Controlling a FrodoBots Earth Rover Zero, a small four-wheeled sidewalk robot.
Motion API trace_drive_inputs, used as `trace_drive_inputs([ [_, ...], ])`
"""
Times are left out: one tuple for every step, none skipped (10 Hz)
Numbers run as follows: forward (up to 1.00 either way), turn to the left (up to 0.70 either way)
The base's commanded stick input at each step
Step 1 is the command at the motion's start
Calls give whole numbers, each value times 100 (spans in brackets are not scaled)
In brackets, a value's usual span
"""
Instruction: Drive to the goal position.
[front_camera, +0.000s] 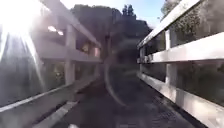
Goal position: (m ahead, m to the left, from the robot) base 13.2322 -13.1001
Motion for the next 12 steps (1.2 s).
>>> trace_drive_inputs([
  [100, 0],
  [100, -12],
  [100, -32],
  [74, -29],
  [32, -11],
  [7, 0],
  [7, 0],
  [7, 0],
  [7, 0],
  [7, 0],
  [7, 0],
  [7, 0],
])
